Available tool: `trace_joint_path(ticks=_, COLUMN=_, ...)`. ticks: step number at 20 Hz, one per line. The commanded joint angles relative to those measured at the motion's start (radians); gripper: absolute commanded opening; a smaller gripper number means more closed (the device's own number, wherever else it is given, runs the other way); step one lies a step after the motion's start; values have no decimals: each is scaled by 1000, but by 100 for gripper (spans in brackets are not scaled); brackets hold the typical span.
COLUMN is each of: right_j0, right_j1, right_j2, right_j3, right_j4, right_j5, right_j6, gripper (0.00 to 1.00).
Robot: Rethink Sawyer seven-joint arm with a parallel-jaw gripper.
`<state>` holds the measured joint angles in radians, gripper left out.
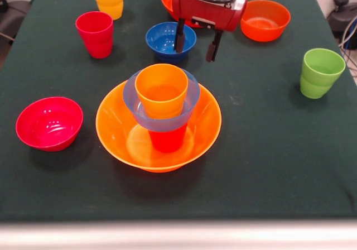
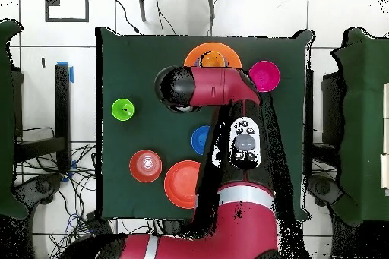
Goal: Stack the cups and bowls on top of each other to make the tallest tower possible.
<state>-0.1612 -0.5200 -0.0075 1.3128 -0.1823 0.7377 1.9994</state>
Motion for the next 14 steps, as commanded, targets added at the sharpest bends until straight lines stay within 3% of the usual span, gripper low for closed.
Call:
trace_joint_path(ticks=1, right_j0=25, right_j1=-17, right_j2=33, right_j3=119, right_j4=-38, right_j5=28, right_j6=8, gripper=100)
trace_joint_path(ticks=14, right_j0=7, right_j1=10, right_j2=44, right_j3=138, right_j4=-53, right_j5=-28, right_j6=2, gripper=100)
